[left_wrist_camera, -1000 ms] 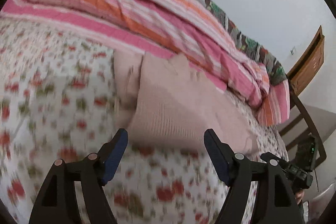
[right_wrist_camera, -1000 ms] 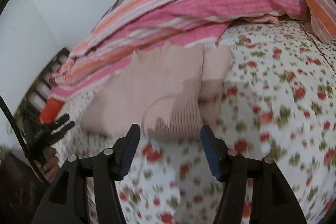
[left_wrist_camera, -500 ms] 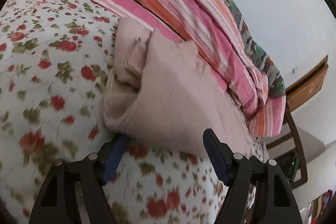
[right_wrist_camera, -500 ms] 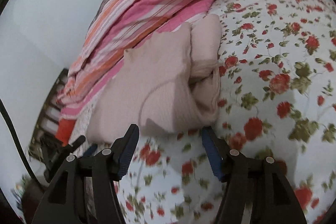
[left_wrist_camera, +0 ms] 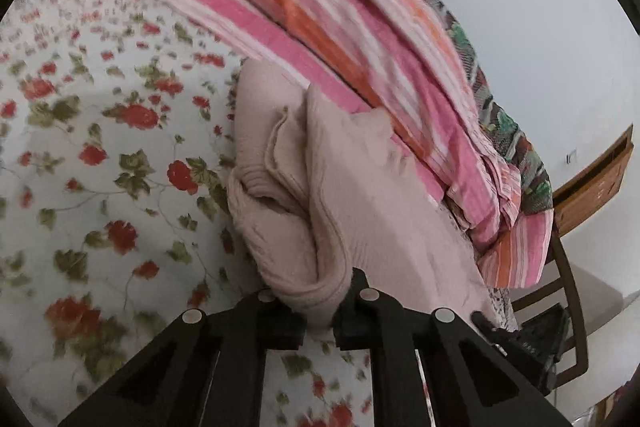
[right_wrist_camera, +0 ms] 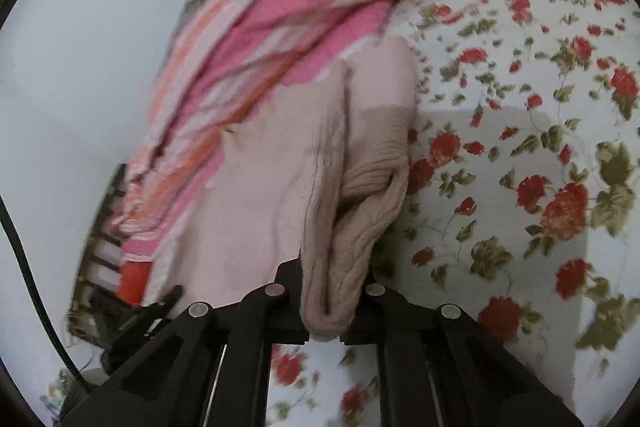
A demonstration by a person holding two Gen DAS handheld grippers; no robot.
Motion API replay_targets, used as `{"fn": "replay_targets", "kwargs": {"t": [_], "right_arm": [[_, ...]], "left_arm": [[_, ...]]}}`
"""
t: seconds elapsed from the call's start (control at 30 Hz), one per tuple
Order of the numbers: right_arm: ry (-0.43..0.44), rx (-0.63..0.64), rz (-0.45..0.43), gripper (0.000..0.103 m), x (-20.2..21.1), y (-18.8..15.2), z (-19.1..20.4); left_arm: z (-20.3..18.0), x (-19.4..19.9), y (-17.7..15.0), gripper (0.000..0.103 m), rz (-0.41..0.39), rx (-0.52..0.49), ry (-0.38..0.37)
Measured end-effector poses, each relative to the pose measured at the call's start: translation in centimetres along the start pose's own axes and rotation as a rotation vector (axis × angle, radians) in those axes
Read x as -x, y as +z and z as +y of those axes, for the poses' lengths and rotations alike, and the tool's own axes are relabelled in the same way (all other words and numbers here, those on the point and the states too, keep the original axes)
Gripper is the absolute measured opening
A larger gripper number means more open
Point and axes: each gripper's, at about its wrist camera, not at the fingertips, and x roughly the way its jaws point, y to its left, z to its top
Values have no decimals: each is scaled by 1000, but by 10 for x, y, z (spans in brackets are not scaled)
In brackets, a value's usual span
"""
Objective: Fold small clothes
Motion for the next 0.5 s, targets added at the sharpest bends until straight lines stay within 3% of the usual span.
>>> {"fn": "replay_targets", "kwargs": {"t": [0.4, 0.5], "right_arm": [[-30, 54, 21, 9, 82, -63, -7], [-72, 107, 23, 10, 93, -77, -4]], "left_arm": [[-17, 62, -76, 10, 60, -116, 21], [-25, 67, -87, 11, 64, -172, 60]]}}
